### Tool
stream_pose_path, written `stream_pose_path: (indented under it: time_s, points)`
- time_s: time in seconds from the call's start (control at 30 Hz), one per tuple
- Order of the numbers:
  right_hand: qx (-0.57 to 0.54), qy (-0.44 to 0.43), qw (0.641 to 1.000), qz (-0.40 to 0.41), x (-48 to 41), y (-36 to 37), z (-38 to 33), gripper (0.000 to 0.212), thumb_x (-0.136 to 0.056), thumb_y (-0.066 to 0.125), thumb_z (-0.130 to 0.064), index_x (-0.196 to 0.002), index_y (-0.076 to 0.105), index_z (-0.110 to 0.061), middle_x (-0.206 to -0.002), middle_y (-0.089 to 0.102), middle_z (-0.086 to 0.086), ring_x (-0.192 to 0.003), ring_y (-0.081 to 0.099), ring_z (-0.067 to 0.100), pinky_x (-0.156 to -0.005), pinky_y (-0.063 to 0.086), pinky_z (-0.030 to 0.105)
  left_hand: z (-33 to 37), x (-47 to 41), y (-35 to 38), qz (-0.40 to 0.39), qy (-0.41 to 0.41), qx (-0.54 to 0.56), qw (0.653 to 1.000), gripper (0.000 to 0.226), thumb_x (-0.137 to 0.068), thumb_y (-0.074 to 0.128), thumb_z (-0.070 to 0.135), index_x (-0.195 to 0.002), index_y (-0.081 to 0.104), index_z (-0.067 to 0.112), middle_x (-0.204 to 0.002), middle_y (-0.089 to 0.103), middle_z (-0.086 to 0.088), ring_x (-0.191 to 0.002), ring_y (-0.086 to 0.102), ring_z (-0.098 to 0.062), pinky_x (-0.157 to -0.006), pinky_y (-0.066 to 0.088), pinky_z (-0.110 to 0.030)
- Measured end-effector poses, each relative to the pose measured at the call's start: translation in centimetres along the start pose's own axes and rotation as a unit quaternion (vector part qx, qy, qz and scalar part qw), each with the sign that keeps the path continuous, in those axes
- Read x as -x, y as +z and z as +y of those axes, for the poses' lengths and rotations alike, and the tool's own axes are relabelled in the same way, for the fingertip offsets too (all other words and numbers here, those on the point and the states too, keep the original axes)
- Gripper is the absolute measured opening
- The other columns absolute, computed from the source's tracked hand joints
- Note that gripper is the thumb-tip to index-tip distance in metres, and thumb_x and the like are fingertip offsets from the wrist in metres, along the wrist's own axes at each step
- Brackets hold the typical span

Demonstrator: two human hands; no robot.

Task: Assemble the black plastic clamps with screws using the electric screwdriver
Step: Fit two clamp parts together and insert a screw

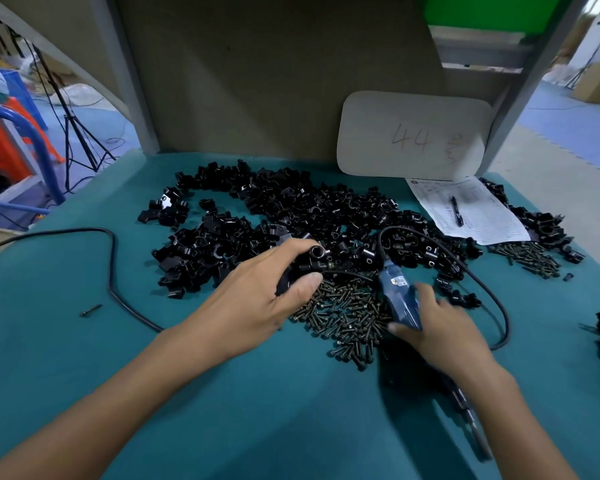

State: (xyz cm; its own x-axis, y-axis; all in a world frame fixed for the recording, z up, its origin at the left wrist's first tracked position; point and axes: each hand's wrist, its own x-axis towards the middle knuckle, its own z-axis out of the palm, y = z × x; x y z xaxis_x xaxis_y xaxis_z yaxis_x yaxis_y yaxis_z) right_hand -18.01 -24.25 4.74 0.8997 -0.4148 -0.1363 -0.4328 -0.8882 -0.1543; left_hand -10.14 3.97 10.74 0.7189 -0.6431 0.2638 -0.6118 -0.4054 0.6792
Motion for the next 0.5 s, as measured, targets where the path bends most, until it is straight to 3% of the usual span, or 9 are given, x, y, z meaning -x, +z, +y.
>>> stream_pose_path:
  time_s: [0.1,0.17,0.2,0.27,0.37,0.43,0.5]
  points:
    - [-0.047,0.024,0.998,-0.017,0.0,1.4,1.5,0.057,-0.096,0.062,-0.054,-0.132,0.041,-0.015,-0.111,0.066,0.007,-0.096,0.063,0.031,-0.073,0.043,0.039,0.1,0.0,0.3,-0.001,0.004,-0.004,1.000,0.045,-0.096,0.035,0.069,-0.137,0.038,0.050,-0.110,0.053,0.033,-0.096,0.054,0.013,-0.073,0.038,-0.010]
    - [-0.185,0.020,0.982,-0.009,0.3,0.7,1.9,0.043,-0.094,0.068,-0.049,-0.119,0.051,-0.019,-0.098,0.066,0.002,-0.082,0.065,0.023,-0.066,0.049,0.038,0.1,0.1,0.5,0.000,0.007,-0.006,1.000,0.043,-0.097,0.035,0.069,-0.135,0.038,0.052,-0.110,0.057,0.029,-0.100,0.057,0.007,-0.074,0.041,-0.012]
    - [-0.295,0.021,0.955,0.002,0.6,0.0,1.7,0.040,-0.091,0.072,-0.046,-0.114,0.054,-0.018,-0.095,0.066,0.004,-0.077,0.065,0.022,-0.065,0.054,0.039,0.1,0.2,0.5,0.001,0.007,-0.007,1.000,0.042,-0.096,0.035,0.069,-0.134,0.038,0.052,-0.109,0.058,0.027,-0.099,0.058,0.003,-0.074,0.043,-0.014]
    - [-0.536,0.041,0.842,0.047,1.2,-2.0,1.0,0.051,-0.080,0.076,-0.043,-0.115,0.057,-0.010,-0.096,0.063,0.010,-0.073,0.062,0.022,-0.065,0.059,0.040,0.1,0.4,0.6,0.002,0.007,-0.005,1.000,0.041,-0.096,0.035,0.068,-0.133,0.039,0.052,-0.107,0.059,0.025,-0.098,0.060,0.000,-0.073,0.047,-0.019]
    - [-0.769,0.039,0.632,0.089,1.9,-5.5,-0.9,0.064,-0.076,0.075,-0.047,-0.124,0.055,-0.009,-0.091,0.070,0.005,-0.067,0.064,0.016,-0.062,0.060,0.029,0.3,0.4,0.9,0.007,0.011,-0.003,1.000,0.038,-0.097,0.037,0.066,-0.131,0.041,0.051,-0.102,0.059,0.029,-0.091,0.060,0.002,-0.070,0.046,-0.015]
    - [-0.870,0.020,0.483,0.094,2.1,-7.3,-2.3,0.064,-0.076,0.080,-0.053,-0.119,0.056,-0.012,-0.085,0.070,0.002,-0.064,0.062,0.013,-0.063,0.059,0.028,0.5,0.4,1.1,0.008,0.014,0.008,1.000,0.035,-0.097,0.039,0.063,-0.129,0.043,0.050,-0.096,0.057,0.035,-0.079,0.057,0.006,-0.066,0.042,-0.011]
    - [-0.921,0.023,0.369,0.124,2.0,-8.4,-3.5,0.060,-0.079,0.081,-0.054,-0.116,0.058,-0.013,-0.079,0.065,0.001,-0.062,0.060,0.012,-0.063,0.057,0.028,0.7,0.5,1.4,0.010,0.013,0.012,1.000,0.034,-0.096,0.040,0.061,-0.129,0.044,0.050,-0.092,0.055,0.039,-0.074,0.056,0.007,-0.065,0.040,-0.008]
